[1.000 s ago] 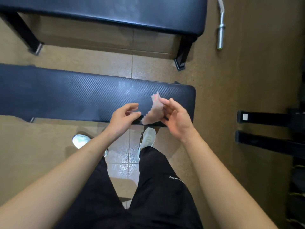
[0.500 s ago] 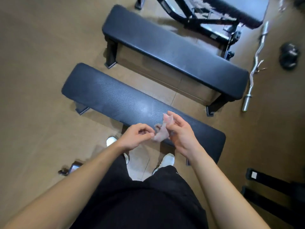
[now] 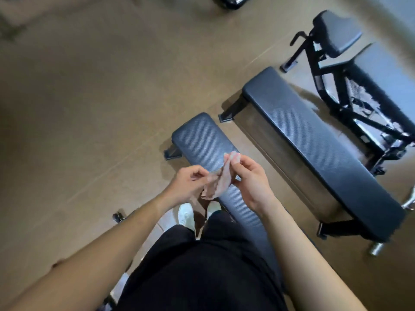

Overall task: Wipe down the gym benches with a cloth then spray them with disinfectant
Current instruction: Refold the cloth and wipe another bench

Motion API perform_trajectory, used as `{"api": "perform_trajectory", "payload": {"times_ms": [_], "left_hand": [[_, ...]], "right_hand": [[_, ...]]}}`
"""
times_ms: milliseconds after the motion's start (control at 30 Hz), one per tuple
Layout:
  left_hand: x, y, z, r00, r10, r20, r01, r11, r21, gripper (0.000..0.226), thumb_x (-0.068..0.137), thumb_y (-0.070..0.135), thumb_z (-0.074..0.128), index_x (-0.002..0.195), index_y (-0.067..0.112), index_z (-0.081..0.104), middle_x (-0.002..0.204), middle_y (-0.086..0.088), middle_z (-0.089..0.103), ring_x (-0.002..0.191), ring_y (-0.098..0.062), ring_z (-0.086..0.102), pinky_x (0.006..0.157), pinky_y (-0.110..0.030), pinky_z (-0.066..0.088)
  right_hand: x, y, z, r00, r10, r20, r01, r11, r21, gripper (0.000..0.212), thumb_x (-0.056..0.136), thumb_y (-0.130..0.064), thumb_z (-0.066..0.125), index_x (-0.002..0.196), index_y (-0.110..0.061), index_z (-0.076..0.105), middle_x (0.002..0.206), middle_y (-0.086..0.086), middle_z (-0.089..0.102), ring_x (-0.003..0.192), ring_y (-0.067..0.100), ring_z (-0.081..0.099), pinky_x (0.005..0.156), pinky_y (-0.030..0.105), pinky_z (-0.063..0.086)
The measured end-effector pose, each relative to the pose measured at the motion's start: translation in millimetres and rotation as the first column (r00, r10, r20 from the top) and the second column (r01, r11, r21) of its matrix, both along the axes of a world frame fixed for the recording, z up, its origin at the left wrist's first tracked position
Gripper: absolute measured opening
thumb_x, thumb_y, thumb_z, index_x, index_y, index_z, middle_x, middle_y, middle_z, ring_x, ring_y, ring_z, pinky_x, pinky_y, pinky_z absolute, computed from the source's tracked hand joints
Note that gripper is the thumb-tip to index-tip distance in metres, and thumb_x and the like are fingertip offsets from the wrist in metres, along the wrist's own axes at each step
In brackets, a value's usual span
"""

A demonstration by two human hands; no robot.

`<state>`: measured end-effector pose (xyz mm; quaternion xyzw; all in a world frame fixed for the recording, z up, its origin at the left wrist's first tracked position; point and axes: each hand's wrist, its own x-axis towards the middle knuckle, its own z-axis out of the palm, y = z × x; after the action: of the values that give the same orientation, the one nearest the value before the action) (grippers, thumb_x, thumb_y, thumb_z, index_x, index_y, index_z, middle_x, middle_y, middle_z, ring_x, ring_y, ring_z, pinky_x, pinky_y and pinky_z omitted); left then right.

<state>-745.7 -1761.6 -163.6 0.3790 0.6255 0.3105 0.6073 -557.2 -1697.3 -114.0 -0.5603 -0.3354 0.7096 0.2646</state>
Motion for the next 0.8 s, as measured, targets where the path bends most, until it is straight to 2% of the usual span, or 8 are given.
{"api": "perform_trajectory", "payload": {"times_ms": [67,133,200,333,433,567,667,800], "left_hand": [[-25.0,7.0,3.3,0.996,0.078,-0.048,-0.078,0.997,-0.003,0.004,0.094,0.014,0.074,0.093,0.01,0.073,0.093,-0.004,0.074,0.088,-0.009,0.068,0.086,-0.026,0.053],[-46.8,17.4,9.9,0.986,0.147,-0.085,-0.147,0.989,0.01,0.006,0.096,0.011,0.071,0.092,0.015,0.072,0.1,-0.01,0.075,0.092,-0.013,0.069,0.092,-0.033,0.054],[-66.7,30.2,17.6,0.962,0.228,-0.152,-0.226,0.974,0.032,0.01,0.099,0.011,0.066,0.091,0.015,0.07,0.092,-0.009,0.075,0.087,-0.015,0.068,0.089,-0.035,0.053],[-101.5,55.2,35.0,0.884,0.404,-0.237,-0.408,0.912,0.035,0.012,0.103,0.013,0.06,0.092,0.007,0.064,0.073,0.008,0.072,0.071,-0.003,0.065,0.072,-0.014,0.049],[-127.7,75.4,39.8,0.832,0.463,-0.306,-0.476,0.879,0.036,0.013,0.103,0.021,0.061,0.097,0.01,0.066,0.08,0.005,0.069,0.072,-0.002,0.061,0.071,-0.015,0.046],[-172.4,108.3,42.1,0.762,0.547,-0.345,-0.56,0.825,0.071,0.012,0.102,0.026,0.061,0.096,0.018,0.067,0.088,0.004,0.067,0.078,-0.006,0.059,0.073,-0.024,0.044],[-215.1,141.1,33.6,0.759,0.586,-0.285,-0.587,0.805,0.093,0.006,0.102,0.026,0.063,0.1,0.022,0.068,0.1,0.01,0.073,0.089,0.003,0.066,0.08,-0.023,0.047],[-283.9,197.7,22.5,0.812,0.57,-0.121,-0.565,0.821,0.078,0.011,0.102,0.016,0.063,0.112,0.019,0.068,0.113,0.004,0.074,0.106,-0.01,0.068,0.094,-0.025,0.052]], "right_hand": [[-17.9,23.8,-5.1,0.999,0.043,-0.013,-0.043,0.999,0.007,0.02,0.103,-0.018,0.058,0.109,-0.001,0.066,0.1,0.008,0.07,0.094,0.021,0.068,0.086,0.042,0.057],[-34.4,47.1,-15.3,0.995,0.09,-0.035,-0.089,0.996,0.015,0.018,0.102,-0.014,0.058,0.109,0.0,0.065,0.099,0.009,0.07,0.094,0.02,0.069,0.087,0.039,0.058],[-50.3,70.0,-26.9,0.989,0.147,-0.016,-0.147,0.989,0.021,0.018,0.102,-0.012,0.058,0.112,0.001,0.065,0.1,0.009,0.07,0.095,0.019,0.067,0.09,0.039,0.055],[-84.0,113.6,-45.8,0.971,0.232,0.06,-0.233,0.972,0.02,0.011,0.101,-0.006,0.058,0.106,-0.002,0.067,0.098,0.012,0.068,0.094,0.024,0.063,0.086,0.037,0.05],[-111.0,140.0,-50.5,0.947,0.276,0.163,-0.29,0.955,0.067,0.012,0.099,-0.003,0.059,0.095,-0.006,0.07,0.088,0.011,0.067,0.084,0.023,0.059,0.074,0.031,0.047],[-161.5,167.0,-46.4,0.924,0.265,0.275,-0.319,0.932,0.173,0.021,0.094,0.001,0.063,0.085,-0.016,0.071,0.079,-0.003,0.068,0.071,0.005,0.06,0.073,0.025,0.047],[-213.3,185.4,-42.6,0.879,0.36,0.312,-0.445,0.853,0.272,0.009,0.09,-0.002,0.071,0.099,-0.004,0.071,0.087,-0.001,0.069,0.069,-0.006,0.058,0.072,0.015,0.049],[-299.0,210.8,-41.3,0.822,0.512,0.248,-0.568,0.768,0.296,0.043,0.08,-0.026,0.084,0.119,-0.017,0.068,0.105,0.002,0.073,0.092,0.014,0.07,0.085,0.028,0.058]]}}
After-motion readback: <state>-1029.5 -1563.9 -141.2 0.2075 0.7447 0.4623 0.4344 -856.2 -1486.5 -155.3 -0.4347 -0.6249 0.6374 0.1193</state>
